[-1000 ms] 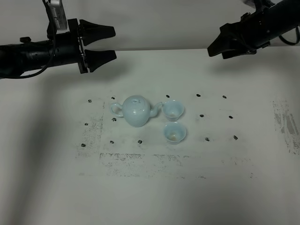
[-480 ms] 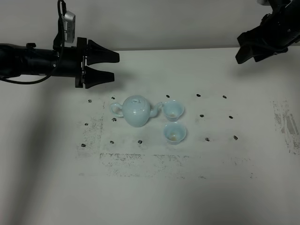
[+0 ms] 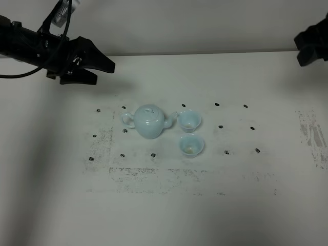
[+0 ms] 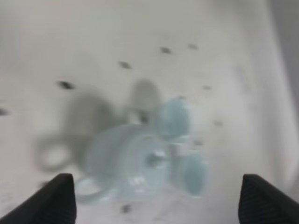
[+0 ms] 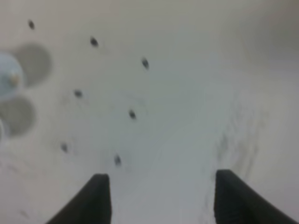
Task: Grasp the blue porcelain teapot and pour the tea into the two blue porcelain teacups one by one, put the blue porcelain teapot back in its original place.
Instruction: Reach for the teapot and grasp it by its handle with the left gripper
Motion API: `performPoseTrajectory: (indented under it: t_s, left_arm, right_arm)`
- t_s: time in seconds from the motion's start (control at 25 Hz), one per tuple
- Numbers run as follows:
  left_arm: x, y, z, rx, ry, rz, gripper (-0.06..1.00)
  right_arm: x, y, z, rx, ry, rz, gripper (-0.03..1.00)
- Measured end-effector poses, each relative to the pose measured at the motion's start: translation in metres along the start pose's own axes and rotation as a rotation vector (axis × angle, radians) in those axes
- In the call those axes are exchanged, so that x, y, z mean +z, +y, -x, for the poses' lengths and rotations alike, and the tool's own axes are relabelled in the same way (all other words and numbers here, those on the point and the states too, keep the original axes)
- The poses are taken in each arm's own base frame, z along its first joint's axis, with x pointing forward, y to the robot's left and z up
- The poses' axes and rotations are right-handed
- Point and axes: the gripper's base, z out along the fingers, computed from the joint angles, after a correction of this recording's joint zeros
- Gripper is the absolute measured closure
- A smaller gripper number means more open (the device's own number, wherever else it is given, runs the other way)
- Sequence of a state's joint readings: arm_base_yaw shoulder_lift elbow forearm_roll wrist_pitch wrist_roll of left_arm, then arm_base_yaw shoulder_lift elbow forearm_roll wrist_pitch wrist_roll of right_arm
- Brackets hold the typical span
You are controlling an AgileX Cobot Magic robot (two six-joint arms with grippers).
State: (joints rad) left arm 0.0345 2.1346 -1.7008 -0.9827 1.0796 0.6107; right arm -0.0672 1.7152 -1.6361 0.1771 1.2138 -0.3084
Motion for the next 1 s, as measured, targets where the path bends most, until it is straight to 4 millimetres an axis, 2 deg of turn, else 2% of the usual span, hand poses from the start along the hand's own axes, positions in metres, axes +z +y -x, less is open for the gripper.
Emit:
performPoseTrajectory:
  t_s: [0.24, 0.36, 0.52, 0.6, 0.8, 1.0]
  left_arm:
    - [-0.006, 0.007, 0.0, -0.001, 0.003, 0.149, 0.27]
    - [-0.007, 0.009, 0.001, 0.001, -0.005, 0.173, 0.27]
    - [-0.007, 0.011, 0.002, 0.008, -0.017, 0.195, 0.27]
    - [-0.007, 0.012, 0.002, 0.01, -0.023, 0.204, 0.27]
    - [-0.007, 0.013, 0.004, 0.013, -0.038, 0.215, 0.27]
    - [-0.007, 0.013, 0.004, 0.016, -0.046, 0.219, 0.27]
  right_arm:
    - [-0.026, 0.008, -0.077, 0.059, -0.033, -0.182, 0.46]
    - [-0.047, 0.018, -0.122, 0.1, -0.106, -0.246, 0.46]
    - [-0.066, 0.029, -0.18, 0.134, -0.169, -0.32, 0.46]
    - [-0.073, 0.036, -0.203, 0.141, -0.215, -0.33, 0.46]
    - [-0.085, 0.05, -0.245, 0.151, -0.288, -0.331, 0.46]
    - [-0.081, 0.06, -0.269, 0.151, -0.327, -0.285, 0.46]
